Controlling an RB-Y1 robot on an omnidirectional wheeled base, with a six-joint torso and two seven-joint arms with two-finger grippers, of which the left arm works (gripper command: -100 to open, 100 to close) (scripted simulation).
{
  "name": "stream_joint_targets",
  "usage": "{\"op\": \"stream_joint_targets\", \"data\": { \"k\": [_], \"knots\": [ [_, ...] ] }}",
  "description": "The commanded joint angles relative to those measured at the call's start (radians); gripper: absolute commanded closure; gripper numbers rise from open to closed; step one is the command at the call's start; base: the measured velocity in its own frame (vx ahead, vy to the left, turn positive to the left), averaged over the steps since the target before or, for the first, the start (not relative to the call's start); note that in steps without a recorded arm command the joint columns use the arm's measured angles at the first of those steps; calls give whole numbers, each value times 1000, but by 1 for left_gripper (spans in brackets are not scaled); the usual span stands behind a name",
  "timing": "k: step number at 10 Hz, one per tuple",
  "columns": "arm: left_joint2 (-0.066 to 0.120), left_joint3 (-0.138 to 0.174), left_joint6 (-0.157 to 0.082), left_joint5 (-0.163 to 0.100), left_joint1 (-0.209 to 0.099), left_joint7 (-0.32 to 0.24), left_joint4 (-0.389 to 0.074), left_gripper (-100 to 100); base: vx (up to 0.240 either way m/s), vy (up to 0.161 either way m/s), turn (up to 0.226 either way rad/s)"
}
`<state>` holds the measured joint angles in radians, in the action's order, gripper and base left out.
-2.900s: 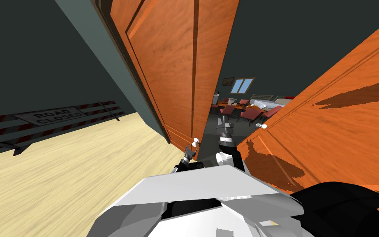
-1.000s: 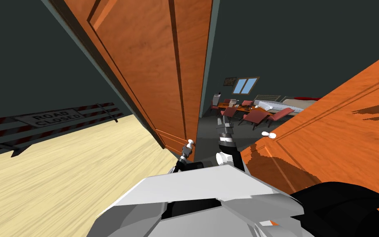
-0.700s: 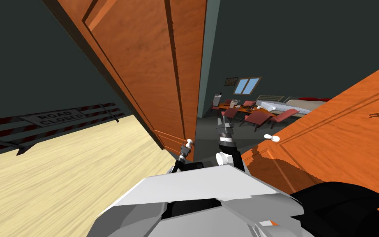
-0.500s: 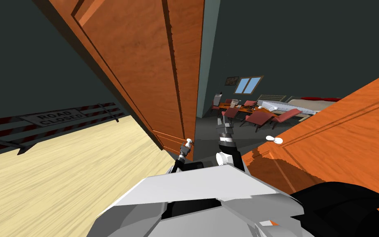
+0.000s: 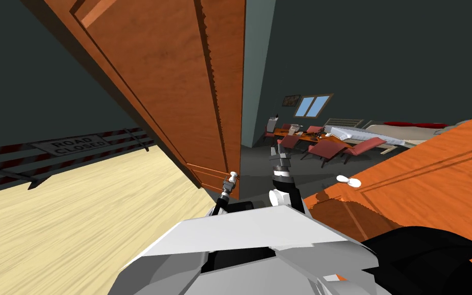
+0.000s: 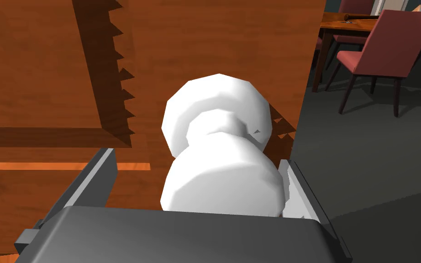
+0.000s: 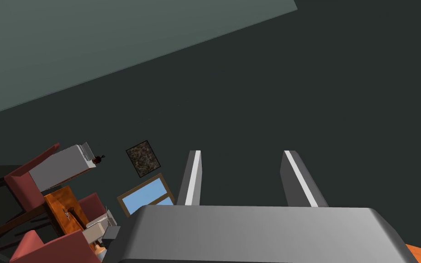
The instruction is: Push the door open
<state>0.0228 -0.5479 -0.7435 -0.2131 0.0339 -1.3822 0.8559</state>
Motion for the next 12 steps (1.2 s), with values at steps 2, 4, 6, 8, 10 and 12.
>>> {"op": "stream_joint_targets", "data": {
  "k": [2, 4, 6, 8, 10, 12],
  "knots": [
    [0, 45, -14, -22, -10, 8, -11, 100, 104, -111, 41],
    [-6, 59, -15, -30, -11, 13, -12, 100, 88, -120, 54],
    [-15, 79, -17, -41, -13, 19, -13, 100, 97, -130, 38],
    [-24, 94, -18, -50, -14, 23, -13, 100, 97, -163, 65],
    [-32, 106, -19, -56, -15, 27, -14, 100, 106, -154, 48],
    [-8, 118, -14, -62, -13, 34, -13, 100, 67, -62, 28]
  ]
}}
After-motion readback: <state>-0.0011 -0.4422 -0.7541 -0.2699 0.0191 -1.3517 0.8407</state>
